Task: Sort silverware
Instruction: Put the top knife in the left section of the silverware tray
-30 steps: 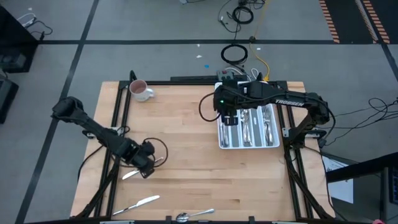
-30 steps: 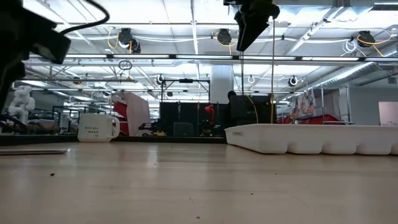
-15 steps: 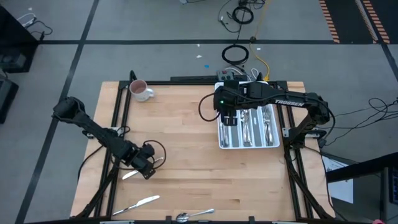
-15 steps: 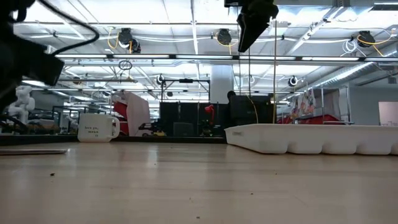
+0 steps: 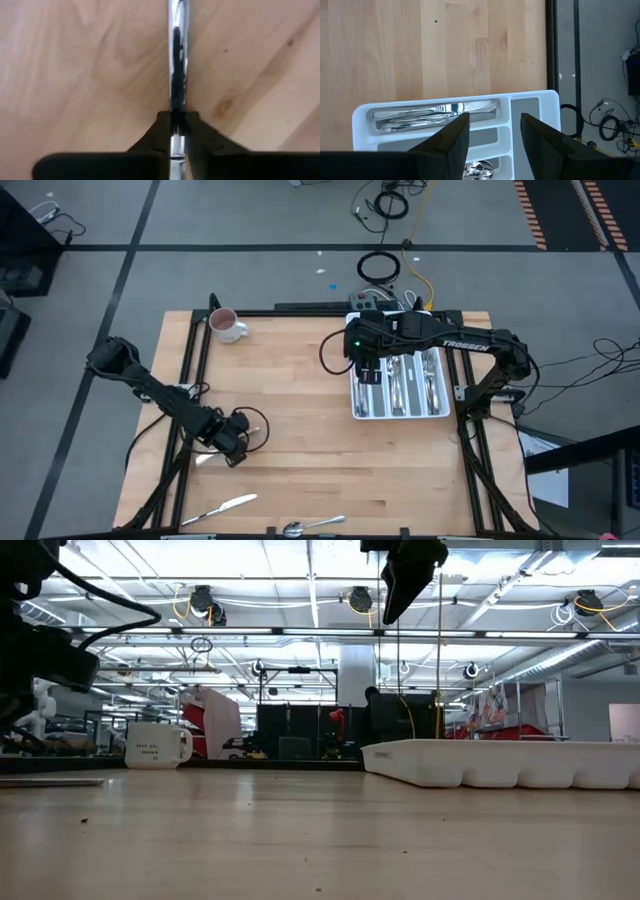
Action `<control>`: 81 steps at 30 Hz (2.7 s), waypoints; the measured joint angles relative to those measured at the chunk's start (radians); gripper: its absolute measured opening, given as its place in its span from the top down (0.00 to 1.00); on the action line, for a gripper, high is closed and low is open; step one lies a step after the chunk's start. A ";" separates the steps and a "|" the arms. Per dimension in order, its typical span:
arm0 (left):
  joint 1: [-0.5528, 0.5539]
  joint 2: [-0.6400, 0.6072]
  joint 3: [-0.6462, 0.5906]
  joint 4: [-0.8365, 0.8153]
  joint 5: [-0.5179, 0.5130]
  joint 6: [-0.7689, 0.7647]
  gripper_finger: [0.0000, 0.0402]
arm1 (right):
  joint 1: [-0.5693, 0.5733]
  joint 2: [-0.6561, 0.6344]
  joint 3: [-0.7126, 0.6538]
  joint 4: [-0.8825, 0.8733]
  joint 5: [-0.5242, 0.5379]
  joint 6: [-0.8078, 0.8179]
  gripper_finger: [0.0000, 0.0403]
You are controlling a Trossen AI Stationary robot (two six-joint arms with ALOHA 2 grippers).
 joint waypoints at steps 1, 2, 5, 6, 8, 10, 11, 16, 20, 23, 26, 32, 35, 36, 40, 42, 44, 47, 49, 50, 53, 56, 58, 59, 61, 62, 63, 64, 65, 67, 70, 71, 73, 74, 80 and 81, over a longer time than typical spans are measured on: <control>0.001 0.000 0.000 0.000 -0.002 0.004 0.93 | 0.000 0.000 0.000 0.000 0.000 0.002 0.59; 0.003 0.000 0.000 0.003 -0.001 0.004 0.94 | 0.000 0.000 0.000 0.000 0.000 0.005 0.59; 0.017 -0.002 0.008 0.027 0.006 0.002 0.98 | 0.000 0.000 0.000 0.000 0.000 0.018 0.59; 0.021 -0.003 0.014 0.031 0.005 0.002 0.99 | 0.000 0.000 0.000 0.000 0.000 0.018 0.59; 0.034 -0.011 0.027 0.026 -0.005 0.009 1.00 | 0.000 0.000 0.000 0.000 0.001 0.018 0.59; 0.058 -0.011 0.048 0.027 -0.012 0.028 1.00 | 0.000 0.000 0.000 0.000 0.000 0.018 0.59; 0.071 -0.010 0.056 0.029 -0.020 0.035 1.00 | 0.000 0.000 0.000 0.001 0.000 0.018 0.59; 0.153 -0.009 0.064 0.099 -0.065 0.091 1.00 | 0.000 0.000 0.000 0.002 0.000 0.018 0.59; 0.238 -0.010 0.065 0.188 -0.090 0.158 1.00 | 0.000 0.000 0.000 0.003 0.000 0.018 0.59; 0.311 -0.011 0.066 0.254 -0.111 0.211 1.00 | 0.000 0.000 0.000 0.003 0.000 0.018 0.59; 0.377 -0.012 0.069 0.322 -0.115 0.264 1.00 | 0.000 0.000 0.000 0.007 0.000 0.018 0.59; 0.477 -0.013 0.167 0.297 -0.138 0.361 1.00 | 0.000 0.000 0.000 0.059 -0.020 0.018 0.59; 0.482 -0.017 0.272 0.065 -0.140 0.362 1.00 | 0.000 0.000 0.000 0.102 -0.109 0.034 0.59; 0.474 -0.018 0.306 -0.026 -0.136 0.362 1.00 | 0.000 0.000 0.000 0.117 -0.137 0.040 0.59; 0.423 -0.019 0.393 -0.357 -0.053 0.322 0.97 | 0.005 0.004 0.001 0.166 -0.158 0.044 0.59; 0.372 -0.029 0.392 -0.438 -0.001 0.259 0.92 | 0.004 0.007 0.001 0.167 -0.158 0.044 0.59; 0.298 -0.046 0.379 -0.455 0.032 0.177 0.87 | 0.004 0.015 0.001 0.167 -0.157 0.044 0.59; 0.175 -0.059 0.361 -0.428 0.040 0.023 0.76 | 0.004 0.019 -0.011 0.173 -0.157 0.044 0.59; 0.100 -0.059 0.351 -0.401 0.040 -0.085 0.68 | 0.004 0.018 -0.033 0.191 -0.160 0.042 0.59; 0.066 -0.059 0.345 -0.392 0.037 -0.137 0.64 | 0.004 0.018 -0.041 0.190 -0.163 0.041 0.59; -0.010 -0.054 0.325 -0.364 0.027 -0.286 0.52 | 0.003 0.018 -0.078 0.208 -0.182 0.037 0.59; -0.052 -0.050 0.309 -0.343 0.023 -0.390 0.40 | 0.003 0.018 -0.120 0.238 -0.184 0.025 0.59; -0.061 -0.035 0.307 -0.332 0.023 -0.418 0.33 | 0.003 0.019 -0.139 0.245 -0.183 0.024 0.59; -0.062 -0.025 0.307 -0.333 0.024 -0.422 0.31 | 0.003 0.017 -0.151 0.259 -0.183 0.022 0.59; -0.061 -0.001 0.306 -0.313 0.030 -0.419 0.26 | 0.003 0.017 -0.164 0.263 -0.183 0.023 0.59; -0.060 0.012 0.306 -0.293 0.034 -0.408 0.25 | 0.003 0.018 -0.168 0.258 -0.183 0.025 0.59; -0.057 0.027 0.306 -0.274 0.043 -0.396 0.24 | 0.003 0.018 -0.171 0.258 -0.183 0.026 0.59; -0.056 0.042 0.306 -0.254 0.050 -0.388 0.23 | 0.003 0.018 -0.173 0.262 -0.183 0.026 0.59; -0.053 0.060 0.306 -0.234 0.052 -0.374 0.23 | 0.003 0.018 -0.175 0.261 -0.183 0.026 0.59; -0.048 0.100 0.306 -0.203 0.053 -0.338 0.23 | 0.003 0.018 -0.175 0.257 -0.183 0.029 0.59; -0.032 0.168 0.306 -0.212 0.062 -0.281 0.23 | 0.003 0.018 -0.176 0.257 -0.183 0.038 0.59; -0.026 0.190 0.306 -0.219 0.074 -0.255 0.23 | 0.003 0.018 -0.176 0.257 -0.183 0.040 0.59; -0.014 0.233 0.306 -0.212 0.095 -0.207 0.23 | 0.003 0.018 -0.176 0.256 -0.183 0.040 0.59; -0.008 0.251 0.308 -0.195 0.107 -0.186 0.23 | 0.003 0.018 -0.176 0.256 -0.183 0.040 0.59; 0.020 0.303 0.279 -0.114 0.133 -0.064 0.27 | 0.003 0.018 -0.176 0.254 -0.183 0.043 0.59; 0.024 0.299 0.264 -0.101 0.138 -0.057 0.29 | 0.003 0.018 -0.176 0.253 -0.183 0.046 0.59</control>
